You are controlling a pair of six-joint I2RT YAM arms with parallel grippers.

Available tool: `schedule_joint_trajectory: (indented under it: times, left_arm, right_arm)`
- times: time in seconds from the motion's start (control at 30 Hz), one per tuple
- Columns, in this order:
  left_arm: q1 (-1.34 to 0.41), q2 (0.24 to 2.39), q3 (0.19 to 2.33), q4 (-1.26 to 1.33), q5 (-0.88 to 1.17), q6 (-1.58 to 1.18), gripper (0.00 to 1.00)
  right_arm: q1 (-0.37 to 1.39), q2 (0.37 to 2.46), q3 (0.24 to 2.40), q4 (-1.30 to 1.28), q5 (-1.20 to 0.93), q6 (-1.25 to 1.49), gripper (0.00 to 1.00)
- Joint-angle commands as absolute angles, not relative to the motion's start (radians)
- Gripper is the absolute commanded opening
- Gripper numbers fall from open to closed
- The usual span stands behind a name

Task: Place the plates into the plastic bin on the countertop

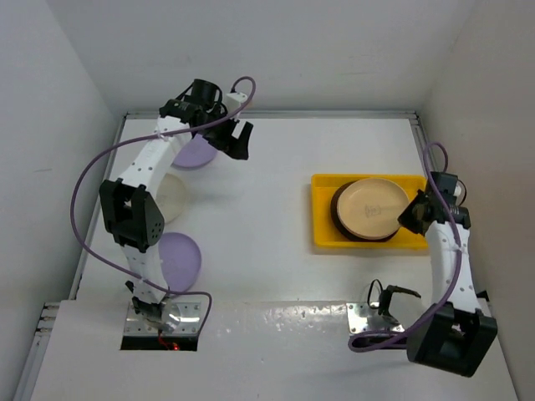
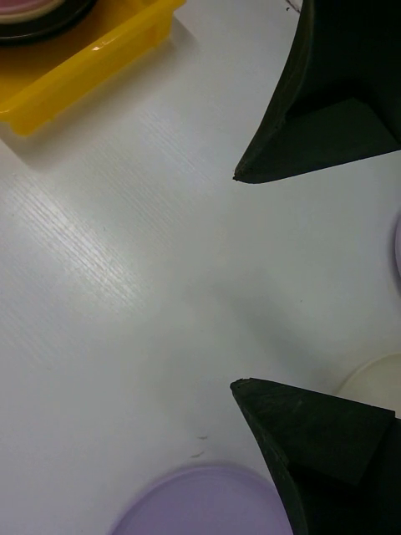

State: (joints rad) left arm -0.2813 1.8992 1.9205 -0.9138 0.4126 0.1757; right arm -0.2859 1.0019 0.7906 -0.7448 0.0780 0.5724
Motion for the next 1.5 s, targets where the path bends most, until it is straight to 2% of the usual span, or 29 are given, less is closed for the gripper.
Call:
schedule_joint_trajectory:
  times: [0.0,0.07,0.1,0.17,0.2,0.33,0.47,0.5,0.57,0.6,0.67,0.8,0.83,0.9,0.93,1.0,1.03,1.2,1.3,1.4,1.43,1.47]
  left_arm:
    - [-0.276,1.839,1.908,-0.897,0.428,0.184,0.99]
    - [-0.276,1.83,1.908,-0.897,0.437,0.193,0.99]
    - [-0.276,1.83,1.899,-0.897,0.437,0.193,0.99]
    - [-0.276,1.83,1.899,-0.897,0.448,0.193,0.99]
    - [-0.265,1.83,1.899,-0.897,0.46,0.193,0.99]
    - [-0.252,1.812,1.899,-0.897,0.46,0.193,0.99]
    - [-0.19,1.79,1.917,-0.897,0.417,0.213,0.99]
    - [-0.174,1.79,1.917,-0.897,0.402,0.213,0.99]
    - [-0.102,1.744,1.917,-0.897,0.347,0.202,0.99]
    - [-0.069,1.724,1.896,-0.897,0.33,0.181,0.99]
    - [0.006,1.653,1.815,-0.848,0.272,0.128,0.99]
    - [0.245,1.55,1.68,-0.798,0.218,0.055,0.99]
    - [0.346,1.496,1.657,-0.798,0.218,0.055,0.99]
    - [0.435,1.445,1.592,-0.798,0.209,0.055,0.99]
    - [0.51,1.398,1.571,-0.798,0.209,0.072,0.99]
    - [0.567,1.358,1.514,-0.798,0.209,0.093,0.99]
    - [0.609,1.344,1.499,-0.798,0.221,0.094,0.99]
    - [0.638,1.312,1.462,-0.808,0.236,0.13,0.99]
    - [0.638,1.312,1.453,-0.808,0.258,0.14,0.99]
    - [0.638,1.336,1.471,-0.808,0.281,0.14,0.99]
    - [0.638,1.336,1.482,-0.808,0.291,0.13,0.99]
    - [0.638,1.348,1.492,-0.808,0.291,0.13,0.99]
  right_arm:
    - [-0.314,1.046,0.786,-0.667,0.066,0.578,0.0]
    - [-0.313,1.068,0.781,-0.634,0.052,0.572,0.0]
    - [-0.316,1.089,0.773,-0.634,0.042,0.571,0.05]
    - [-0.313,1.123,0.753,-0.603,0.044,0.56,0.22]
    - [-0.311,1.13,0.753,-0.6,0.051,0.561,0.43]
    - [-0.314,1.161,0.755,-0.617,0.051,0.511,0.66]
    - [-0.266,1.132,0.848,-0.658,0.136,0.468,0.7]
    - [-0.176,1.118,0.895,-0.666,0.174,0.465,0.71]
    - [-0.091,1.12,0.996,-0.655,0.207,0.456,0.71]
    - [0.075,1.152,1.026,-0.652,0.196,0.453,0.71]
    - [0.266,1.207,1.137,-0.637,0.181,0.453,0.71]
    - [0.646,1.568,1.299,-0.508,0.005,0.489,0.7]
    - [0.682,1.618,1.363,-0.432,-0.085,0.509,0.7]
    - [0.797,1.777,1.478,-0.384,-0.181,0.554,0.7]
    - [0.849,1.925,1.562,-0.364,-0.243,0.557,0.7]
    - [0.915,2.021,1.721,-0.364,-0.258,0.557,0.7]
    - [0.934,2.151,1.756,-0.368,-0.306,0.557,0.7]
    - [1.031,2.338,1.881,-0.289,-0.475,0.624,0.66]
    - [1.068,2.368,1.853,-0.259,-0.418,0.624,0.56]
    - [1.072,2.364,1.766,-0.198,-0.338,0.67,0.33]
    - [1.071,2.365,1.755,-0.216,-0.313,0.678,0.14]
    - [1.066,2.338,1.731,-0.228,-0.286,0.695,0.06]
